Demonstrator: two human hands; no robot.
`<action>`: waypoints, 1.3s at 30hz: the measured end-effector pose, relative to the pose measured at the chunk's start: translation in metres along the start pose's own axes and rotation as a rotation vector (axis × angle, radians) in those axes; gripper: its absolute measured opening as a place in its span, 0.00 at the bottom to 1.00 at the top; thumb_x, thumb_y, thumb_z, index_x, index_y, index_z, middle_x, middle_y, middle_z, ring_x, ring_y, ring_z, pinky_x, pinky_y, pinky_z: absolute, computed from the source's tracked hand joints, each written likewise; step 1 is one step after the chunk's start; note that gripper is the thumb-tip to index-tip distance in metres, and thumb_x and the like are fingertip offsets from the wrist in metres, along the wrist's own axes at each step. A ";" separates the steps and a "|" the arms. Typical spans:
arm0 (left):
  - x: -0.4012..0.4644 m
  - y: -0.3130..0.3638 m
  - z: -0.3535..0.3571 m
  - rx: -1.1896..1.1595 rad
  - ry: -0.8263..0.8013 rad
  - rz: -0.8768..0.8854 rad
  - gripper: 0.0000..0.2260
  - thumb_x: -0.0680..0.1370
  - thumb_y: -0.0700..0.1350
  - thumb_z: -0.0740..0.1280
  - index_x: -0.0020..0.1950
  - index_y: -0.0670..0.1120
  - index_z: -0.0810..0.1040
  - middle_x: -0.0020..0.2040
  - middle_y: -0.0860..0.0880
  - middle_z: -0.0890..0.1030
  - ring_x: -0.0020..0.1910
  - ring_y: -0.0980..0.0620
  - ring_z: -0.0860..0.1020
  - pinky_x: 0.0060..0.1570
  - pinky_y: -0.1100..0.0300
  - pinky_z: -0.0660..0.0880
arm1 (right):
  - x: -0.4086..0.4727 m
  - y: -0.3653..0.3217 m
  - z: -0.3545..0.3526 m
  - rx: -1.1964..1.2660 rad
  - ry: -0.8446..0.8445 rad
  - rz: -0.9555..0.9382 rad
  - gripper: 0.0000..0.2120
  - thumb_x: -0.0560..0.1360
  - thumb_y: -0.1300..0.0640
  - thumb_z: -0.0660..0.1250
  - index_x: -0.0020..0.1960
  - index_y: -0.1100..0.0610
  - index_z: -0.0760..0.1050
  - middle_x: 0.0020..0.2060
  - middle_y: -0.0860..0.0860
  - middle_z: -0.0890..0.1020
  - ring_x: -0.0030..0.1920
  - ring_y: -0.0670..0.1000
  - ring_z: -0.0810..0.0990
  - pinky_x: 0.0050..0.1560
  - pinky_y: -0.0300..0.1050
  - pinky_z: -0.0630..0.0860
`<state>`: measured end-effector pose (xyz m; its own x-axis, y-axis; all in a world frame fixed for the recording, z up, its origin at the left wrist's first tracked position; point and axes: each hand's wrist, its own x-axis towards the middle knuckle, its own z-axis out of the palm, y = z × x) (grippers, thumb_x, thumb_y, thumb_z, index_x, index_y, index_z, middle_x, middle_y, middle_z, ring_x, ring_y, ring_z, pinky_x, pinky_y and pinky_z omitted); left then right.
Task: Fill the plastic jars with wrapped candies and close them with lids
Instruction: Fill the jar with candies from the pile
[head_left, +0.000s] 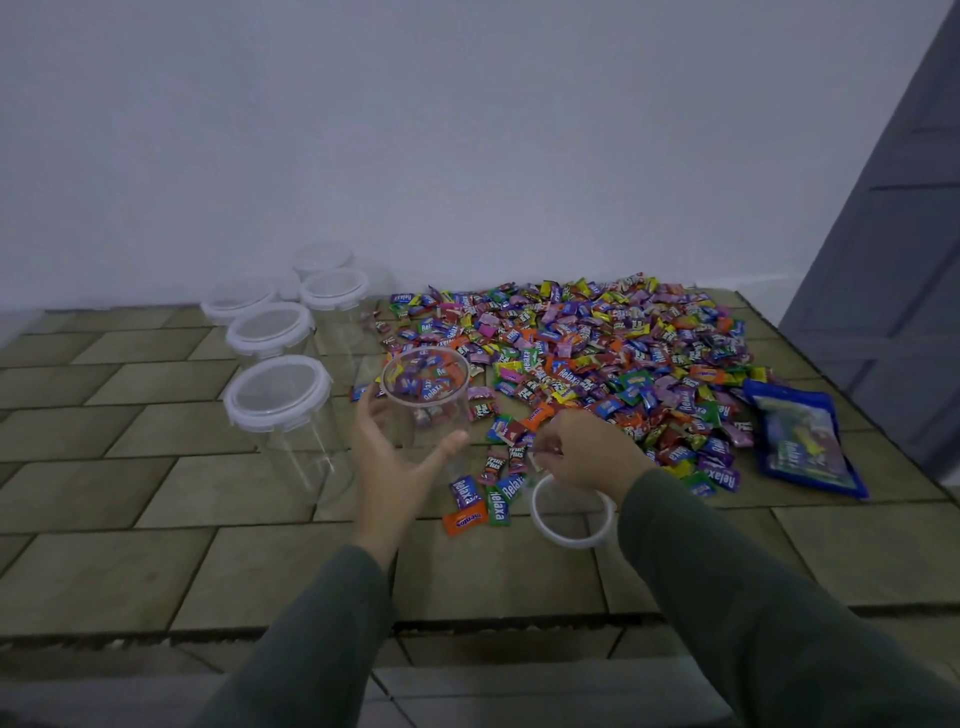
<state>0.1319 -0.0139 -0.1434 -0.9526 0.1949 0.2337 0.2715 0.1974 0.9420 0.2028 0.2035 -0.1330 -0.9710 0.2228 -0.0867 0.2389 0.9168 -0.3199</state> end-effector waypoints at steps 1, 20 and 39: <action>-0.009 0.000 -0.002 0.010 0.088 0.055 0.41 0.66 0.66 0.71 0.73 0.52 0.59 0.65 0.52 0.66 0.64 0.55 0.67 0.65 0.57 0.68 | 0.002 -0.001 -0.002 0.025 0.037 -0.012 0.12 0.77 0.51 0.65 0.57 0.54 0.80 0.51 0.51 0.81 0.49 0.51 0.79 0.54 0.50 0.78; -0.018 -0.028 0.071 0.855 -0.689 0.252 0.25 0.84 0.54 0.50 0.80 0.49 0.48 0.80 0.51 0.49 0.78 0.51 0.45 0.77 0.50 0.49 | 0.050 0.049 0.008 -0.187 -0.004 -0.108 0.30 0.75 0.35 0.61 0.74 0.44 0.61 0.72 0.51 0.60 0.73 0.54 0.56 0.70 0.59 0.56; 0.025 -0.026 0.131 0.788 -0.335 -0.038 0.36 0.79 0.67 0.45 0.80 0.48 0.39 0.79 0.44 0.39 0.78 0.45 0.37 0.71 0.52 0.33 | 0.085 0.080 0.010 -0.130 -0.073 -0.388 0.44 0.66 0.24 0.52 0.78 0.43 0.53 0.77 0.49 0.52 0.77 0.51 0.46 0.75 0.62 0.41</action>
<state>0.1190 0.1113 -0.1935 -0.9058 0.4237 0.0054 0.3748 0.7954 0.4763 0.1391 0.2929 -0.1757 -0.9846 -0.1670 -0.0516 -0.1518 0.9635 -0.2204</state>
